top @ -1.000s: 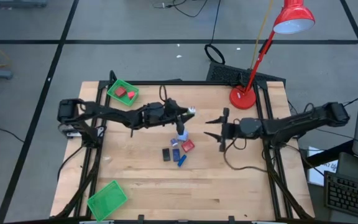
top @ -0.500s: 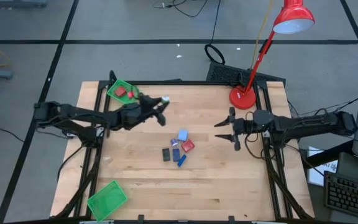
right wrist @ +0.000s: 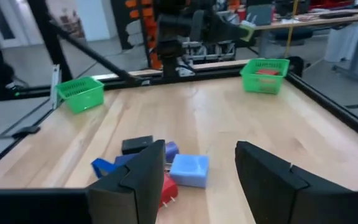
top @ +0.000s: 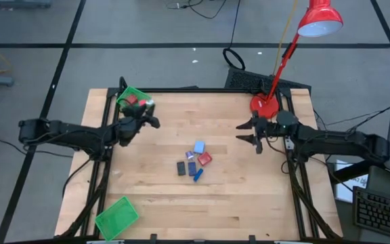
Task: Pick & Place Office items
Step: Put the green charger adapter into the top green basket, then put the red charger adapter into the top green basket
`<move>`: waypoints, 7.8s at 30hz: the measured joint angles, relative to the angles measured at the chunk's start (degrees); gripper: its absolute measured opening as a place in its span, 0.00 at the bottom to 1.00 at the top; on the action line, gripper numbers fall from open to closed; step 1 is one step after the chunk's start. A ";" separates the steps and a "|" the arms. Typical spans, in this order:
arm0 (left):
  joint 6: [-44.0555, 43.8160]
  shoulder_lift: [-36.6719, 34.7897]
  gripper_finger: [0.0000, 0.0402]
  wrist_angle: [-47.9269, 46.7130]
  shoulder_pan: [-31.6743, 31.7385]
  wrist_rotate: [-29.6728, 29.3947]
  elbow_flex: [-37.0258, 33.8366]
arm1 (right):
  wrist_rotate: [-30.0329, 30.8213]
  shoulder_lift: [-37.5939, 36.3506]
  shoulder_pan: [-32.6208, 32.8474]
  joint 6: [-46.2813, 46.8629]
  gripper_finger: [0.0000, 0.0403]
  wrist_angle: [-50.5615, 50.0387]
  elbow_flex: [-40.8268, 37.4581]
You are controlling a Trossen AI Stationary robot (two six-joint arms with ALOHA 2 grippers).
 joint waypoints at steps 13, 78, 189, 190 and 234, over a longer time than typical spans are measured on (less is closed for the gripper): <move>-23.09 -0.62 0.33 -18.94 9.49 -0.30 -2.03 | -1.23 0.65 -2.12 0.63 0.46 1.24 -0.94; -14.37 7.18 0.44 -6.48 20.38 13.55 -1.92 | -1.18 0.68 -2.05 1.55 0.46 1.56 -0.94; -0.51 -9.06 0.46 12.62 7.46 41.01 -1.92 | 11.98 58.97 22.83 -17.86 0.58 5.04 22.21; -0.53 -9.06 0.46 12.59 7.46 41.01 -1.92 | 11.98 58.97 22.83 -17.86 0.57 5.04 22.21; -0.61 -9.06 0.46 12.38 7.44 41.07 -1.92 | 12.53 58.90 23.96 -4.35 0.64 7.70 22.21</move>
